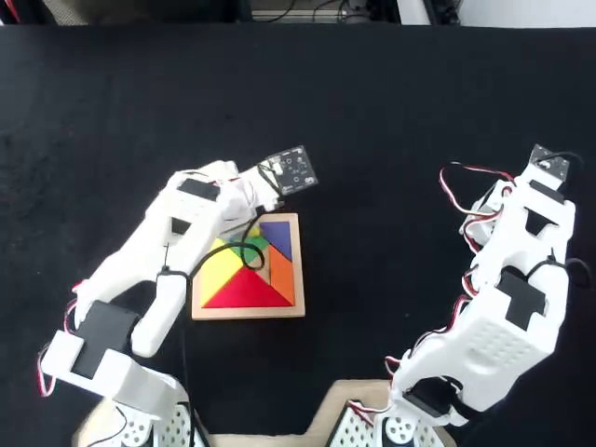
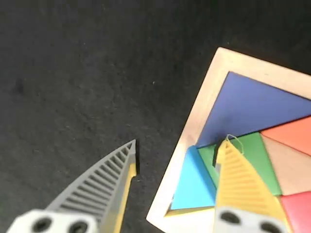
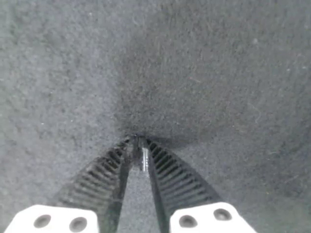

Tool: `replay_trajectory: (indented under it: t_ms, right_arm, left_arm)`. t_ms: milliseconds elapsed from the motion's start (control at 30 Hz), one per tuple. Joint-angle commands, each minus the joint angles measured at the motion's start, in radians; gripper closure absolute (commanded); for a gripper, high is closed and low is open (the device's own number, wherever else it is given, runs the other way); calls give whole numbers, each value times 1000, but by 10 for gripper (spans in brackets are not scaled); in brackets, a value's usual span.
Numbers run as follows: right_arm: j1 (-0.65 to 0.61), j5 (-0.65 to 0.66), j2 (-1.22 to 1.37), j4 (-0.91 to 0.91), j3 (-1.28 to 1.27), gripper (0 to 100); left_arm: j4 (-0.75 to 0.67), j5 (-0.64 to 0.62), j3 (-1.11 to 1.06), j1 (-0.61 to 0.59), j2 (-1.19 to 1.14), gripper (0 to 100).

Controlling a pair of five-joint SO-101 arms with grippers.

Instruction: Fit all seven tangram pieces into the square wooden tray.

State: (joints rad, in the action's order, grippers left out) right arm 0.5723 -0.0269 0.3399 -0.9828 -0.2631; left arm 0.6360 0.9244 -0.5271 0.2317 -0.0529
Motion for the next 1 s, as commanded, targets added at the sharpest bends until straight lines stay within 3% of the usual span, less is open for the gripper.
replay_trajectory:
  t_ms: [0,333,433,600,800,900,967]
  right_arm:
    - [-23,-2,-2,-9,44,988]
    - [-26,-2,-2,-9,44,988]
    - [-26,-2,-2,-8,44,988]
    - [-26,-3,-4,-9,44,988]
    - [-31,-3,-8,-9,44,988]
    - [-78,32,-36,-40,44,988]
    - [-138,92,-87,-101,50,988]
  left_arm:
    - [-14,-5,50,-50,-5,737]
    - [-5,-6,19,-65,-3,737]
    - [11,-80,39,-41,58,737]
    - [258,-278,214,-51,321,737]
    - [620,-450,435,-249,621,737]
    - [784,-456,380,-377,690,737]
    - [819,-460,266,-447,695,737]
